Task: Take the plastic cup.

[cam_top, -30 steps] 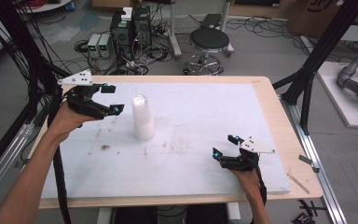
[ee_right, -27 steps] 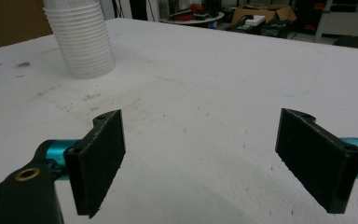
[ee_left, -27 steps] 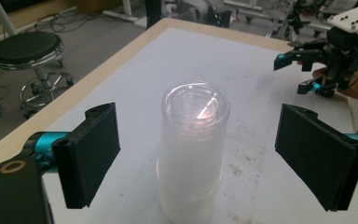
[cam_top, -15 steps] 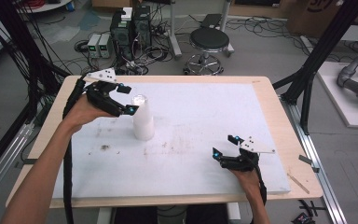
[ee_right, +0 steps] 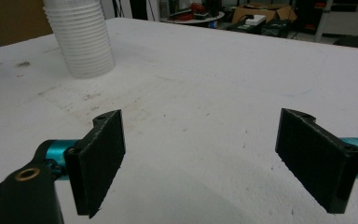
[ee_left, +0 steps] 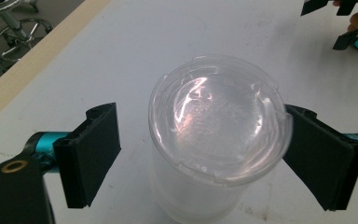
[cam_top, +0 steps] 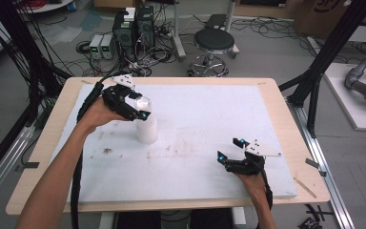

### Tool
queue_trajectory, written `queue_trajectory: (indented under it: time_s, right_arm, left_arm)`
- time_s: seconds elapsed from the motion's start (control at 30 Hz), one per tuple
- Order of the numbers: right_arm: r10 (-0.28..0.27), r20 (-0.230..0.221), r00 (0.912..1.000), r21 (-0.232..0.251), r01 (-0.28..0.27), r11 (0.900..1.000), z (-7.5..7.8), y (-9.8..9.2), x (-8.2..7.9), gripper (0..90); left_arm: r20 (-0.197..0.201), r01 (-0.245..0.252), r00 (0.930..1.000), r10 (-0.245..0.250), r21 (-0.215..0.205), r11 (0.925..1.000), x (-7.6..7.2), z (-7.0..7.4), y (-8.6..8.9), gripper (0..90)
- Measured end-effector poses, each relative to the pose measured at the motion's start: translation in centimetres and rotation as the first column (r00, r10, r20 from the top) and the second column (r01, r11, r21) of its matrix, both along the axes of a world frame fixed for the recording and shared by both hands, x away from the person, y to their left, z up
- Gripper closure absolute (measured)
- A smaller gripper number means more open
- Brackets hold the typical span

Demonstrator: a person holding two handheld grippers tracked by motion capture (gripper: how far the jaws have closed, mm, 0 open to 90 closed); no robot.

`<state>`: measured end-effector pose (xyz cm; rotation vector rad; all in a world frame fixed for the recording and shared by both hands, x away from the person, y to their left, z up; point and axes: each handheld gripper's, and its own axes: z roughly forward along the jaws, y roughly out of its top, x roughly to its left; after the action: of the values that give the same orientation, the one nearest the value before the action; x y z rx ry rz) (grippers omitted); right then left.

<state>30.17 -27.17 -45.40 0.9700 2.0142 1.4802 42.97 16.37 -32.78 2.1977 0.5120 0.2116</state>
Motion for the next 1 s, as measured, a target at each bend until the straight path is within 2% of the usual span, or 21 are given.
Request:
queue_trajectory:
  time_s: [0.27,0.63,1.0]
  right_arm:
    - [-0.001,-0.002,1.0000,0.003,0.001,1.000,0.0,0.0,0.0,15.7]
    - [-0.001,-0.004,1.0000,0.002,0.001,1.000,0.0,0.0,0.0,15.8]
    - [-0.003,-0.005,1.0000,0.001,0.003,1.000,0.0,0.0,0.0,15.8]
  left_arm:
    - [-0.019,0.005,0.9998,-0.005,0.029,0.9996,0.3,-0.7,-0.8,15.7]
    - [-0.036,0.017,0.9992,-0.015,0.032,0.9994,0.6,-1.2,-1.2,21.5]
    - [-0.058,0.034,0.9978,-0.033,0.021,0.9992,0.7,-1.5,-1.0,33.6]
